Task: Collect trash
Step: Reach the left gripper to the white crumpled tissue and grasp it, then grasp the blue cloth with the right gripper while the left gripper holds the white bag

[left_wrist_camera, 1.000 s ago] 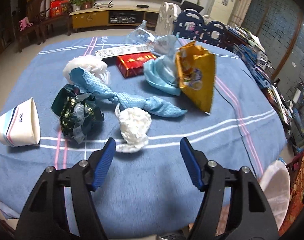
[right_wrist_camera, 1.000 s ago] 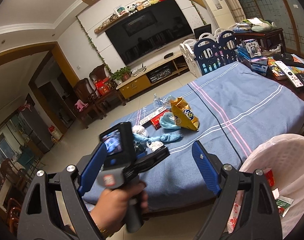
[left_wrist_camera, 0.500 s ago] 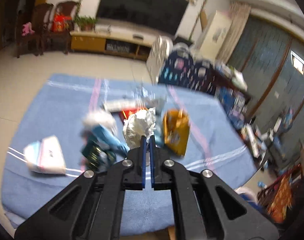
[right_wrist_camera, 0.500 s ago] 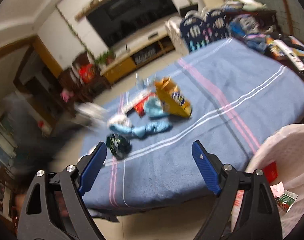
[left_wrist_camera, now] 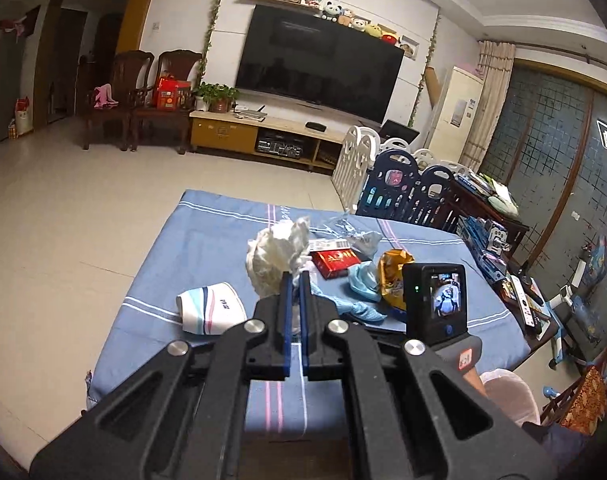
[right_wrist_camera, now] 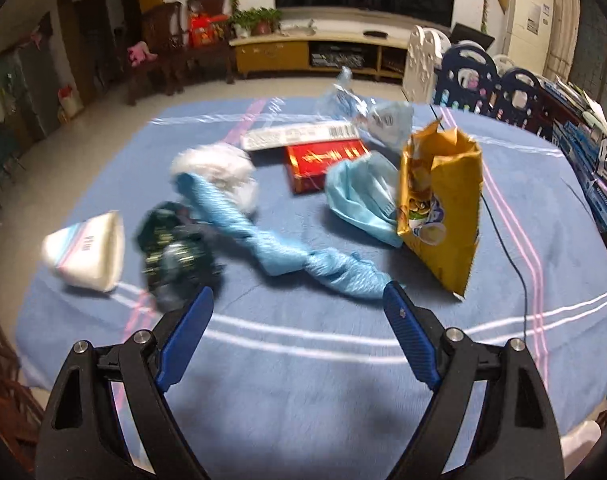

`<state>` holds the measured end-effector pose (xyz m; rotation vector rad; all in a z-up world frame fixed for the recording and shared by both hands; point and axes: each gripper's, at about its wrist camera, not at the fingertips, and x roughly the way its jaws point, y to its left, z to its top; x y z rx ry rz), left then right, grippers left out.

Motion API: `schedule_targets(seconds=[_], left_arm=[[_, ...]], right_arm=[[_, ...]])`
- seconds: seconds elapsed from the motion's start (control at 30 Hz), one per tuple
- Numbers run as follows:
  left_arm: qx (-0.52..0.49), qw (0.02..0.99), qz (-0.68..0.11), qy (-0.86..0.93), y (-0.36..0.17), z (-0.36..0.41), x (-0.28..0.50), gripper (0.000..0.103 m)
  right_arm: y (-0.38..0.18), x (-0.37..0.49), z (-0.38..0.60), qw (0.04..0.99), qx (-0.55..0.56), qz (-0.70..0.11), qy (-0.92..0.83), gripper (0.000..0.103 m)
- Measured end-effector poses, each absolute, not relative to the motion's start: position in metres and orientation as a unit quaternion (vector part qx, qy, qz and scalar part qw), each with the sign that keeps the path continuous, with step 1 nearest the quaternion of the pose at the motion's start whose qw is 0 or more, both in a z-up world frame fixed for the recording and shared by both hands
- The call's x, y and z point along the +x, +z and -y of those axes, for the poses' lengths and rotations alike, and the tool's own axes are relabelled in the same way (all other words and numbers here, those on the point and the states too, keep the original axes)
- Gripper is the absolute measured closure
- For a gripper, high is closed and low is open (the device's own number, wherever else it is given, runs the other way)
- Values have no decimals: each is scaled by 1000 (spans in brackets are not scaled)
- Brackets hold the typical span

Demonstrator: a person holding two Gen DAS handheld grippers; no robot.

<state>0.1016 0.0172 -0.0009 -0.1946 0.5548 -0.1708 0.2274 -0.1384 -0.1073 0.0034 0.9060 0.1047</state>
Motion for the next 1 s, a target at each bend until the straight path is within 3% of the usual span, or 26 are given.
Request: schedule_targets(seconds=[0.1, 0.17, 0.23, 0.27, 0.33, 0.37, 0.4, 0.63, 0.8, 0.9, 0.97, 1.0], left_arm=[[-106, 950, -281, -82, -3, -24, 112, 99], [-115, 949, -283, -83, -4, -27, 115, 99], [-111, 949, -283, -83, -5, -24, 118, 99], [-108, 949, -283, -83, -5, -23, 119, 99], [-106, 950, -282, -85, -4, -23, 122, 99], [-106, 950, -282, -85, -3, -23, 123, 99], [-107, 950, -282, -85, -3, -23, 124, 99], [-106, 950, -282, -81, -2, -28, 122, 99], [-117, 948, -287, -78, -4, -34, 117, 99], [-121, 943, -300, -76, -13, -33, 115, 99], [-122, 939, -313, -76, -20, -31, 114, 99], [-122, 938, -316, -74, -23, -30, 115, 99]], right_arm=[[-124, 247, 141, 893, -10, -447, 46, 18], [-135, 257, 142, 890, -16, -453, 48, 24], [-143, 263, 144, 882, -10, -467, 62, 47], [-145, 263, 145, 881, -11, -469, 63, 51], [-142, 262, 146, 879, -4, -472, 73, 85], [-140, 262, 148, 877, 5, -475, 79, 93], [-135, 261, 150, 876, 14, -475, 85, 95], [-75, 215, 165, 891, 51, -440, 99, 98], [-16, 135, 179, 920, 94, -367, 100, 98], [-17, 113, 181, 919, 106, -369, 93, 96], [-23, 121, 173, 916, 88, -377, 108, 75], [-26, 123, 169, 918, 70, -375, 103, 56]])
